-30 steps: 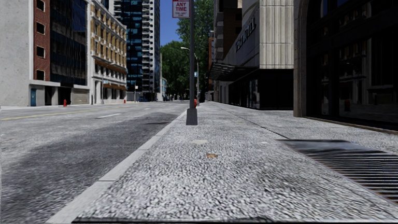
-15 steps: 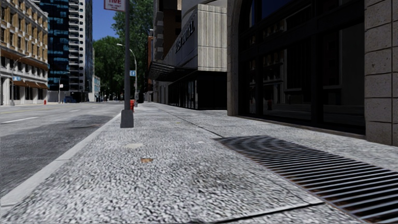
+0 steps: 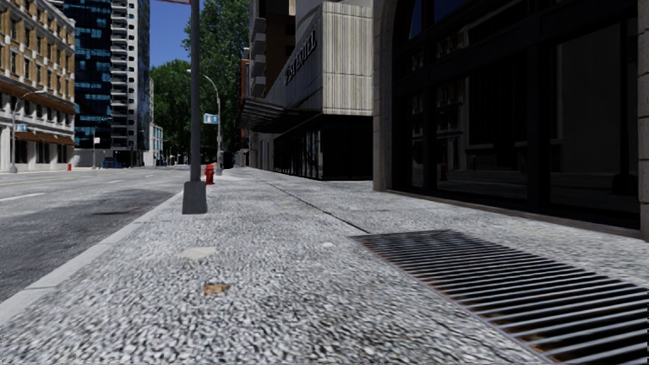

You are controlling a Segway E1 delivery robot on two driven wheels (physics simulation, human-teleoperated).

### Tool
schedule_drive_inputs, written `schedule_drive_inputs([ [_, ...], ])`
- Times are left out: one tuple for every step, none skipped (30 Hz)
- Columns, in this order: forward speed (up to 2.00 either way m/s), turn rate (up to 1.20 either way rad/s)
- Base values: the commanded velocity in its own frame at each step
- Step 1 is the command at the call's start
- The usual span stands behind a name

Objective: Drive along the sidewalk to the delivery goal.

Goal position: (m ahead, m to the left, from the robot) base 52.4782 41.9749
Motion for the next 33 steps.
schedule_drive_inputs([
  [2.00,0.00],
  [2.00,0.00],
  [2.00,0.00],
  [2.00,0.00],
  [2.00,0.00],
  [2.00,0.00],
  [2.00,0.00],
  [2.00,0.00],
  [2.00,0.00],
  [2.00,0.00],
  [2.00,0.00],
  [2.00,0.00],
  [2.00,0.00],
  [2.00,0.00],
  [2.00,0.00],
  [2.00,0.00],
  [2.00,0.00],
  [2.00,0.00],
  [2.00,0.00],
  [2.00,0.00],
  [2.00,0.00],
  [1.99,0.00],
  [1.97,0.00],
  [1.95,0.00],
  [1.94,0.00],
  [1.94,0.00],
  [1.93,0.00],
  [1.93,0.08],
  [1.93,0.19],
  [1.93,0.19],
  [1.93,0.27],
  [1.92,0.38],
  [1.92,0.49],
])
